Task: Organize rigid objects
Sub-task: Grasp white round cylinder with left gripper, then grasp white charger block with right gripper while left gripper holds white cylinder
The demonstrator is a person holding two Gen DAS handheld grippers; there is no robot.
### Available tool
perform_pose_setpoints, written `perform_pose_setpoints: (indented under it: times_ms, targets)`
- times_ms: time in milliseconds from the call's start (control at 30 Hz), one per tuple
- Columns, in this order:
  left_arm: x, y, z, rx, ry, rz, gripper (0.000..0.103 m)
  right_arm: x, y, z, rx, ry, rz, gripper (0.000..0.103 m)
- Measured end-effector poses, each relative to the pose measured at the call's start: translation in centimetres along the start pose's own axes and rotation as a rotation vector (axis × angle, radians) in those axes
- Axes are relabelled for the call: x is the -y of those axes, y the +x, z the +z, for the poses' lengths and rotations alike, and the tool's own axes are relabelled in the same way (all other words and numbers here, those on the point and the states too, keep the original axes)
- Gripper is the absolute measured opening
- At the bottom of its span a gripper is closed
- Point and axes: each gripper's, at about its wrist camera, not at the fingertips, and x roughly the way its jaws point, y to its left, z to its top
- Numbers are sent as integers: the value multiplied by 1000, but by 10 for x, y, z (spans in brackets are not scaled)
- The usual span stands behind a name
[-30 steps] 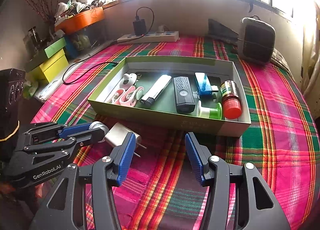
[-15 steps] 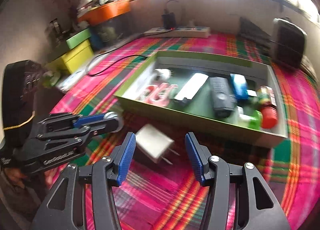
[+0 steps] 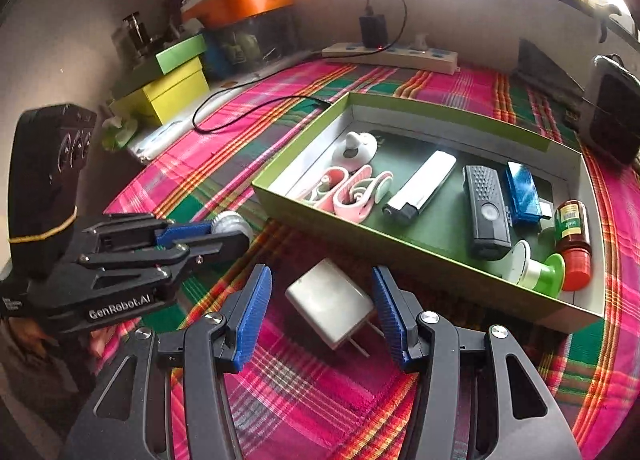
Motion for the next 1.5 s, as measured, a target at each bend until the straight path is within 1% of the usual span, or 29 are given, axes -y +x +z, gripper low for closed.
perform_pose_setpoints:
  times_ms: [333,600,767,867,1067,1100,1167,1233,1500]
  targets:
    - [-1,-1,0,0,-2,-1,18,-14,1,-12,-46,-70,12,53]
    - [0,0,0,1,-2,-1,19,-20,9,-11,-63,-79,-59,53]
    - [0,0,0,2,5,8,19,-24,12,-11,-67,-88,-120,53]
    - [2,1,-1,4,13,20,19,-25,12,-12,-65,-94,-135,53]
    - [5,1,-1,7,25,38,19,-21,12,-11,-49,-66,-151,53]
    - [6,1,-1,8,30,42,19,-20,12,-12,-46,-64,-153,52]
    - [8,1,-1,10,33,47,19,-20,12,-12,-43,-64,-163,44]
    - [8,1,-1,11,33,48,19,-18,10,-12,-36,-58,-171,35]
    - [9,2,-2,14,41,57,19,-15,8,-13,-25,-45,-166,35]
